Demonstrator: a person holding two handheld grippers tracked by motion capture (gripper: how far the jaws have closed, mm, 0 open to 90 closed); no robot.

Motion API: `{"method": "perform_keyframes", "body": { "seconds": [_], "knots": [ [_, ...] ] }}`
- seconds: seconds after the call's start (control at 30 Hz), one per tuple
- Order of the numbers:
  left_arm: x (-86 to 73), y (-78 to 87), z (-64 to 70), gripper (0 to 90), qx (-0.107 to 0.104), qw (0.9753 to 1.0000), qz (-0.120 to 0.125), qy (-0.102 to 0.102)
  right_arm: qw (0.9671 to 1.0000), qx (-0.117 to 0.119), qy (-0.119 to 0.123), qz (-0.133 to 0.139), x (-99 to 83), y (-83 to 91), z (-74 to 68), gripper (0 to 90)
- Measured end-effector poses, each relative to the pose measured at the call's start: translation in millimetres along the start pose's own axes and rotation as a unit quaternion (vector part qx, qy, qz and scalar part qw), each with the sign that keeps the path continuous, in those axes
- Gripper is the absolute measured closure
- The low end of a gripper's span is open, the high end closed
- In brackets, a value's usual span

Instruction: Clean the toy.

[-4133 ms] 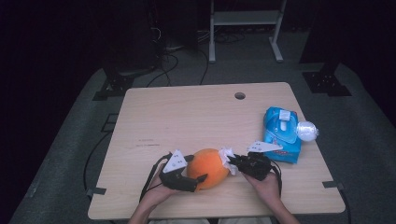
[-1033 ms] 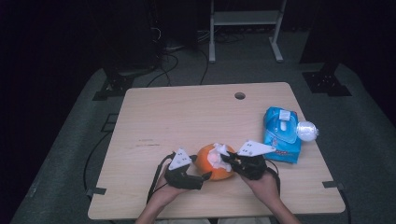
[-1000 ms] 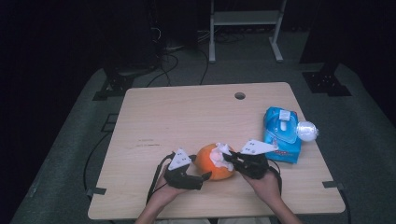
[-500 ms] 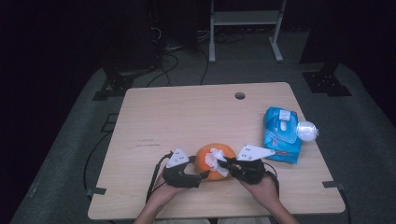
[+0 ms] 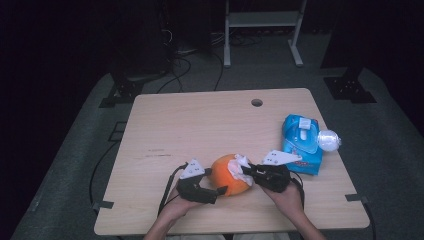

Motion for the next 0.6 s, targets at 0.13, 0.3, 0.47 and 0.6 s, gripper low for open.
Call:
{"method": "perform_keyframes", "body": {
  "seconds": [0.13,0.3,0.47,0.6],
  "knots": [
    [-1.5,-1.4,-1.4,19.5,0.006,0.9999,-0.004,-0.01,0.9995,0.013,0.007,-0.027,-5.3,6.8,-16.5,81.2],
    [2.5,-7.8,9.2,27.8,0.004,0.9958,-0.002,-0.092,0.9974,0.035,0.061,-0.016,17.2,-1.1,-38.9,81.2],
    [5.0,-5.7,8.0,19.6,0.014,0.9967,0.011,-0.079,0.9983,0.007,0.052,-0.027,16.3,-13.7,-12.5,81.2],
    [2.9,-7.6,4.8,9.2,0.024,0.9994,0.012,-0.021,0.9996,-0.002,0.025,-0.013,8.2,0.8,-4.9,81.2]
  ]
}}
Point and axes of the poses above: each handheld gripper's, and its own axes: y roughly backward along the jaws, x roughly out of its top, z roughly to its right, the point moved 8 cm from there along -y, roughly forward along the jaws, and after that the axes turned 15 degrees about z, right-handed, at the moved point
